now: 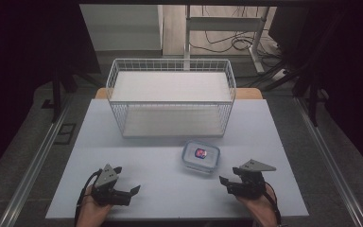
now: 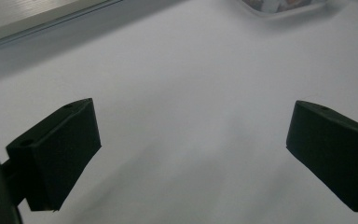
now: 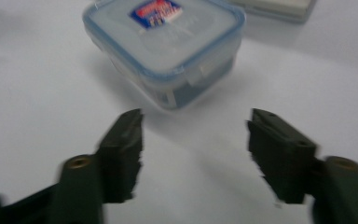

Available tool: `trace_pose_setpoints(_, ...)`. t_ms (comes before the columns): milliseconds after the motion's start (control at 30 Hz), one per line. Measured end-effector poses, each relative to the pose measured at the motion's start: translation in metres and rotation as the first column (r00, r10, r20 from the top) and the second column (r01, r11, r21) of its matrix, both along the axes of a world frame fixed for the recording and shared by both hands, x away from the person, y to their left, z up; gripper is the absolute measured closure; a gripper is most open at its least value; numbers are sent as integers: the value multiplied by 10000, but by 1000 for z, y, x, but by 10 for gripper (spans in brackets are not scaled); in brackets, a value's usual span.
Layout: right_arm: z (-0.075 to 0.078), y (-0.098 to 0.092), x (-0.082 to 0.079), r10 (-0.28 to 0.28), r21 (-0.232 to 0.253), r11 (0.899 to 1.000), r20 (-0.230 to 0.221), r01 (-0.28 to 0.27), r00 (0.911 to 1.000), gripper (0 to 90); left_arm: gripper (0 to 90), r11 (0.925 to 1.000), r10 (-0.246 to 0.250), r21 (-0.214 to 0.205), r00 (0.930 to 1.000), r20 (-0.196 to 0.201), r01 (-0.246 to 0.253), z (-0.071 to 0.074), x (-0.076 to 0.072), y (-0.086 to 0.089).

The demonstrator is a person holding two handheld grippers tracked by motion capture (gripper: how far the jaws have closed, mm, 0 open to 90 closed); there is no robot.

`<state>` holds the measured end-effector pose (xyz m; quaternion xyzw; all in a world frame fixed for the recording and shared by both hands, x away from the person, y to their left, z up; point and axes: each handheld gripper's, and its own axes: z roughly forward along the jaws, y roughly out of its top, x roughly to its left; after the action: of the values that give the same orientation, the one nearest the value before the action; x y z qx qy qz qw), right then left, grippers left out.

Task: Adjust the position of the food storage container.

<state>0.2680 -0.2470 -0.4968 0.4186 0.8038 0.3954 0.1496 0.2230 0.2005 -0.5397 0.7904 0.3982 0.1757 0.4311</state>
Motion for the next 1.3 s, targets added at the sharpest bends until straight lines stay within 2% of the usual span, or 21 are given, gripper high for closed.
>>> trace_pose_setpoints(167,16,4,10,280,184,9994,31,-280,9996,599,22,9999,-48,150,9999,152,46,-1,0,-2)
trace_pose_setpoints(233,21,6,19,574,88,9983,37,-574,9983,697,22,9999,-52,148,9999,140,49,-1,0,-3)
trace_pose_setpoints(267,21,6,19,574,88,9983,37,-574,9983,697,22,9998,-43,170,9999,106,41,-1,1,-3)
trace_pose_setpoints(300,23,8,24,687,22,9976,58,-687,9976,745,22,9998,-20,211,9999,105,18,-2,1,-3)
trace_pose_setpoints(333,26,13,33,883,-42,9961,79,-882,9961,837,22,9998,-9,201,9999,100,7,-2,1,-2)
trace_pose_setpoints(400,28,19,42,1000,-144,9949,85,-999,9949,889,22,9999,19,160,9999,102,-21,-1,1,-2)
trace_pose_setpoints(500,30,24,51,965,-80,9953,78,-964,9953,892,22,10000,31,58,9999,100,-31,-1,1,-1)
trace_pose_setpoints(567,32,33,62,1018,9,9948,-15,-1018,9948,893,23,10000,38,-47,10000,25,-38,-1,1,0)
trace_pose_setpoints(667,35,50,80,1143,-115,9934,-75,-1144,9934,893,29,9996,127,-267,9994,-313,-135,0,2,1)
trace_pose_setpoints(700,35,50,80,1143,-115,9934,-75,-1144,9934,893,31,9996,127,-267,9994,-313,-135,0,2,1)
trace_pose_setpoints(800,38,64,99,1077,-244,9939,-25,-1078,9942,892,33,9990,166,-410,9990,-409,-183,1,2,2)
trace_pose_setpoints(867,38,67,104,1025,-326,9942,-27,-1025,9947,892,33,9990,176,-406,9989,-424,-194,1,2,3)
trace_pose_setpoints(933,35,75,117,996,-657,9929,11,-993,9950,891,33,9991,168,-376,9989,-438,-185,0,3,3)
trace_pose_setpoints(1033,31,78,125,1032,-824,9912,-53,-1033,9946,890,34,9995,178,-271,9987,-476,-191,0,3,2)
trace_pose_setpoints(1100,24,83,135,998,-1101,9887,-226,-1017,9948,890,35,9997,162,-165,9987,-491,-170,-1,3,1)
trace_pose_setpoints(1167,19,84,139,945,-1256,9872,-400,-988,9947,890,35,9997,150,-172,9987,-488,-158,-1,3,1)
trace_pose_setpoints(1267,11,85,143,1088,-1212,9856,-795,-1179,9909,893,35,9997,151,-182,9987,-491,-160,0,2,1)
trace_pose_setpoints(1300,9,86,142,1070,-1332,9843,-742,-1161,9915,893,36,9997,157,-199,9986,-497,-167,0,2,1)
